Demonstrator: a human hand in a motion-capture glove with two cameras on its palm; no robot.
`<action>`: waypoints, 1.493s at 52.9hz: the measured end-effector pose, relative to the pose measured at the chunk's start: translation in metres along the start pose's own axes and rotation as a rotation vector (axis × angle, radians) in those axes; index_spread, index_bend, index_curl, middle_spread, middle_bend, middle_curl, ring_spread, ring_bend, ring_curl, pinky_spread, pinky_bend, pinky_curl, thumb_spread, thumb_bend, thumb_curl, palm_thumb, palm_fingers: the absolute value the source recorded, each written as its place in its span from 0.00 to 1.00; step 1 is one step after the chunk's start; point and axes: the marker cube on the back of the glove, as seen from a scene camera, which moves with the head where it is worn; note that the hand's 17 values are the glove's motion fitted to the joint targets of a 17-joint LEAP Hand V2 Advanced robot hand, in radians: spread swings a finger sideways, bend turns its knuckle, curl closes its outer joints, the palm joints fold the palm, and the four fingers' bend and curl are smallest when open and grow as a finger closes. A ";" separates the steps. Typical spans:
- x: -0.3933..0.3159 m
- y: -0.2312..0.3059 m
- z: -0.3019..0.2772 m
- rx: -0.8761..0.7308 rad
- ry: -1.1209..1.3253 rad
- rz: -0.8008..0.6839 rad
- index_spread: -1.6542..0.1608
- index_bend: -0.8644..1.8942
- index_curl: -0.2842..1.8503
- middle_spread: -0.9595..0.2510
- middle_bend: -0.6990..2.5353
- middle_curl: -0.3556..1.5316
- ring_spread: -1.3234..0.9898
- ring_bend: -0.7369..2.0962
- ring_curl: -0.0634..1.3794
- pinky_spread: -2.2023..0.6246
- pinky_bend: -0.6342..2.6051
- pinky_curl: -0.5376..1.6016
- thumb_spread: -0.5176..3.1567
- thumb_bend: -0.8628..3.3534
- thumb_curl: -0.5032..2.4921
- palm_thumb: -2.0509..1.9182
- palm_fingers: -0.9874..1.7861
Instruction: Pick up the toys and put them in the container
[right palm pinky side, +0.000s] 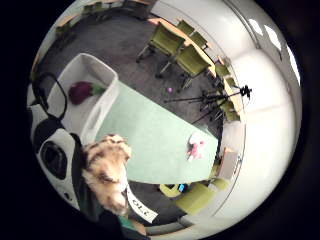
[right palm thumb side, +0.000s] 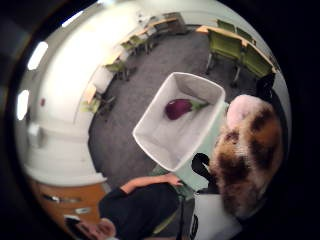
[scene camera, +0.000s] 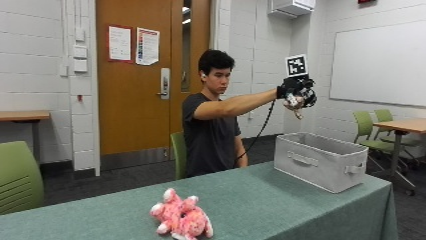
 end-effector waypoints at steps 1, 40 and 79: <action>-0.005 -0.008 0.004 -0.002 0.037 0.004 0.71 0.46 0.56 0.54 0.53 0.53 0.40 0.67 0.43 0.61 0.46 0.46 0.25 0.27 0.49 0.66 0.79; -0.032 -0.048 0.095 -0.232 0.062 -0.080 0.74 0.32 0.46 0.65 0.40 0.45 0.43 0.59 0.36 0.69 0.57 0.49 0.36 0.17 0.40 0.48 0.32; 0.233 0.161 0.049 -0.163 0.175 0.521 0.76 0.35 0.29 0.70 0.27 0.39 0.46 0.34 0.22 0.76 0.43 0.40 0.37 0.17 0.25 0.47 0.30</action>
